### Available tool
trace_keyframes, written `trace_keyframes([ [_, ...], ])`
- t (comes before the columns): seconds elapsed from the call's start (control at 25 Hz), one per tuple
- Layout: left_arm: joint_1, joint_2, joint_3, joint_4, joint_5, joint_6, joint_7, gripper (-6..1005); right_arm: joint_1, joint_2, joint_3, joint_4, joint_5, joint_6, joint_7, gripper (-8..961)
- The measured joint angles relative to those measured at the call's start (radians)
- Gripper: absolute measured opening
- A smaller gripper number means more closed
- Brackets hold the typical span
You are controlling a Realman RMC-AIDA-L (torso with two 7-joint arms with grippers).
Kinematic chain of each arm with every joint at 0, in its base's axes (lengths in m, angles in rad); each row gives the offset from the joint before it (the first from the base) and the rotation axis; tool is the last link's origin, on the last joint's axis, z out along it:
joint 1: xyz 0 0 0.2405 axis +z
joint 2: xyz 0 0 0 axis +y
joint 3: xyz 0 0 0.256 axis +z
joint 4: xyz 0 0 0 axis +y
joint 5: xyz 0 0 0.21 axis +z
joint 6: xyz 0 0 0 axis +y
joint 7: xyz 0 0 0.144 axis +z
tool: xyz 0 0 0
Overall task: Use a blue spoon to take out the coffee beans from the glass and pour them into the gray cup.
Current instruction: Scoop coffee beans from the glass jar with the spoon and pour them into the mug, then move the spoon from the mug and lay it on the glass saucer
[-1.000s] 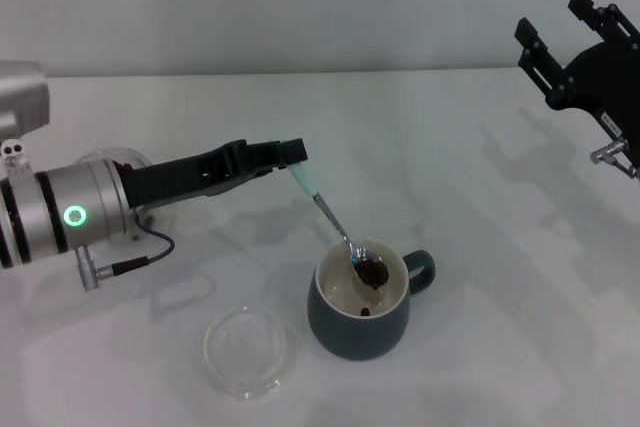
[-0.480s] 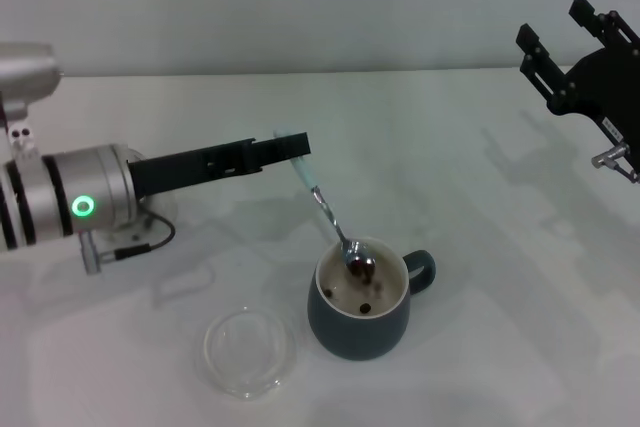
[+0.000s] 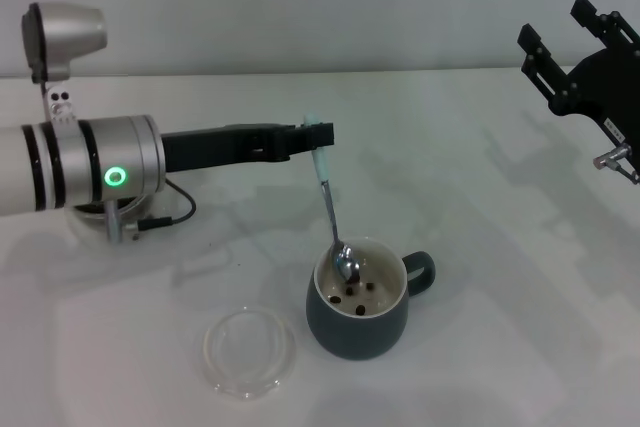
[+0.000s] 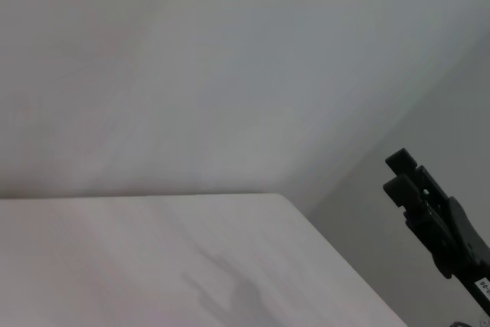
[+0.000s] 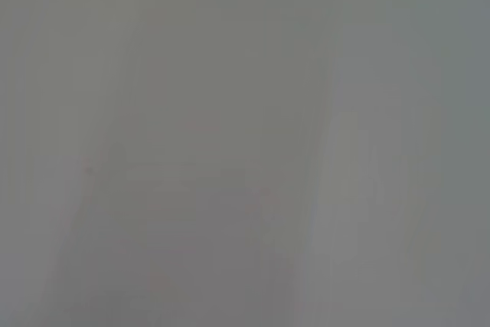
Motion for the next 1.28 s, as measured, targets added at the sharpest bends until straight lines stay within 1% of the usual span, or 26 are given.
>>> trace_keyframes([
  [0.28,0.002,-0.009,-0.002,0.039,-0.005,0.006,-0.005,135,-0.003,0.0,0.0,-0.021,0.0,-0.012,0.012,681],
  [0.52,-0.003,-0.011,-0.004,0.049,-0.009,0.014,-0.009,135,0.0,0.0,0.0,-0.031,-0.001,-0.013,0.012,681],
  [0.88,0.0,-0.011,-0.01,0.05,-0.096,0.038,-0.024,136,-0.008,-0.001,0.0,-0.052,-0.002,-0.042,0.025,681],
  [1.08,0.018,0.0,-0.012,0.051,-0.148,0.042,-0.029,136,-0.01,-0.003,0.003,-0.053,-0.005,-0.046,0.026,681],
  [1.28,0.048,0.003,-0.018,0.053,-0.182,0.062,-0.026,136,-0.01,-0.004,0.002,-0.053,-0.009,-0.048,0.026,681],
])
